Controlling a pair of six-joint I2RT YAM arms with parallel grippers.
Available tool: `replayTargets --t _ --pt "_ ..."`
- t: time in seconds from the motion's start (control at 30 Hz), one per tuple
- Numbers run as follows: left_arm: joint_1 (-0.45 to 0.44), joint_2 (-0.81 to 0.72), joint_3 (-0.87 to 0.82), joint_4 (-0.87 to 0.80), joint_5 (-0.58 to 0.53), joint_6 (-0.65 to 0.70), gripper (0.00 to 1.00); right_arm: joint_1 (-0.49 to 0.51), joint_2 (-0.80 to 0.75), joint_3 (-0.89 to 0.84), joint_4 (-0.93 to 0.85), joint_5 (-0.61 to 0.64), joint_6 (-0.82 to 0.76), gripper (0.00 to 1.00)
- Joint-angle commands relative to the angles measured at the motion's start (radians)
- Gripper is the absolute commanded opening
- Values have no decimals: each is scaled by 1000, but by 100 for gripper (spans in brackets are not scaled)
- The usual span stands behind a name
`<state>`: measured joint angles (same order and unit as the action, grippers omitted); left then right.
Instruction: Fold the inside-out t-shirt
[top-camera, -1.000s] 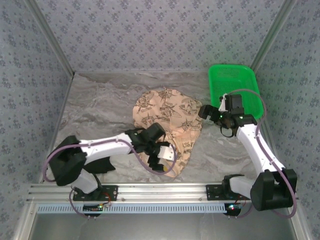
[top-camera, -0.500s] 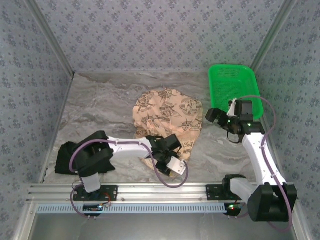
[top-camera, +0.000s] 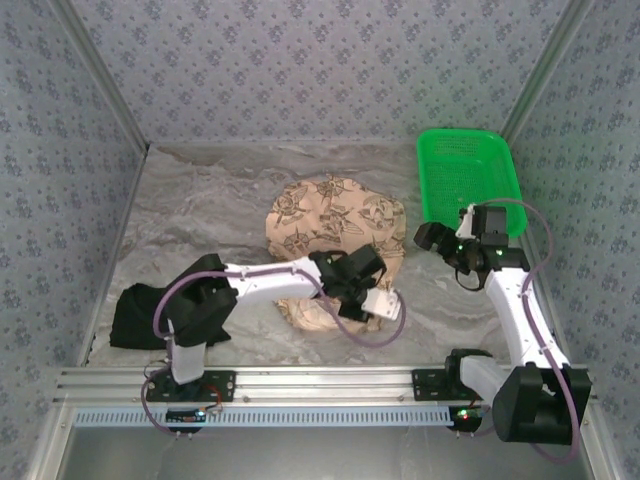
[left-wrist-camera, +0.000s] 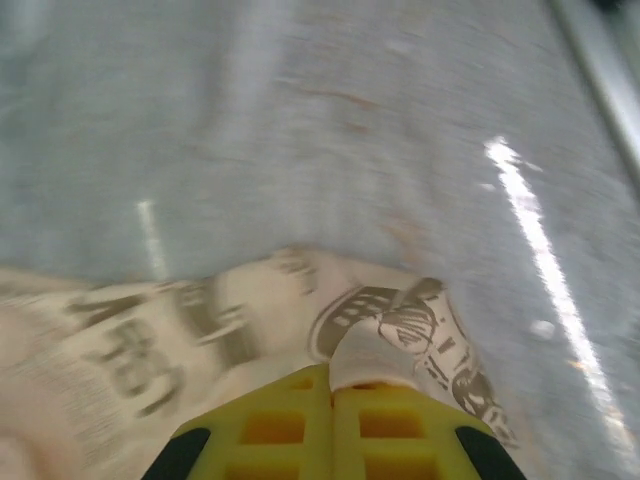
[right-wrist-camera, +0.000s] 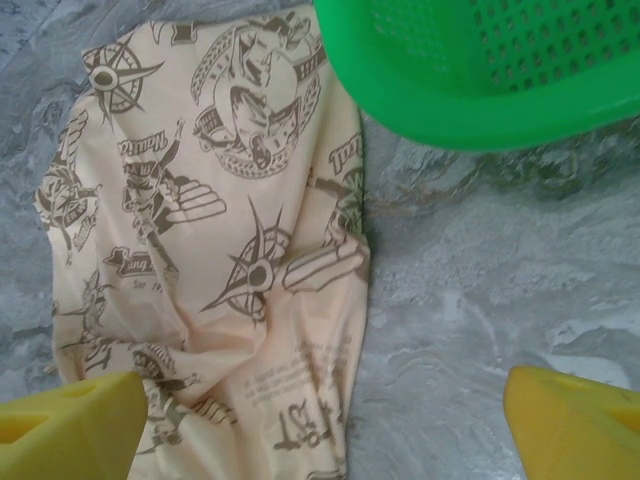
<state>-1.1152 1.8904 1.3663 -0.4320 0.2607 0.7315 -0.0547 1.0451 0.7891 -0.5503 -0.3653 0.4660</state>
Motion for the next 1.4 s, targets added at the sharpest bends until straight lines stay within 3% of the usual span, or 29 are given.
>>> replayTargets --t 0.0,0.2,0.33,0.53,0.67,0.87,1.17,1.33,1.37 --pt "88 15 91 -32 16 -169 0 7 -14 -38 -26 -60 17 93" --pt "235 16 148 14 106 -268 0 98 -51 -139 -28 -89 21 93" --pt "298 35 177 32 120 -316 0 216 -66 -162 -42 -56 58 90" --pt "353 79 203 93 66 -505 0 581 27 -177 137 22 305 86" --pt "366 140 271 85 47 -644 0 811 125 -84 186 249 295 86" --pt "415 243 407 46 171 -889 3 1047 322 136 126 557 194 86" --pt "415 268 447 4 181 -935 3 1105 594 324 38 769 171 73" --pt "416 259 440 1 177 -923 3 1144 685 394 -84 893 183 74" --pt "415 257 440 0 178 -921 3 1148 695 395 -81 889 176 68"
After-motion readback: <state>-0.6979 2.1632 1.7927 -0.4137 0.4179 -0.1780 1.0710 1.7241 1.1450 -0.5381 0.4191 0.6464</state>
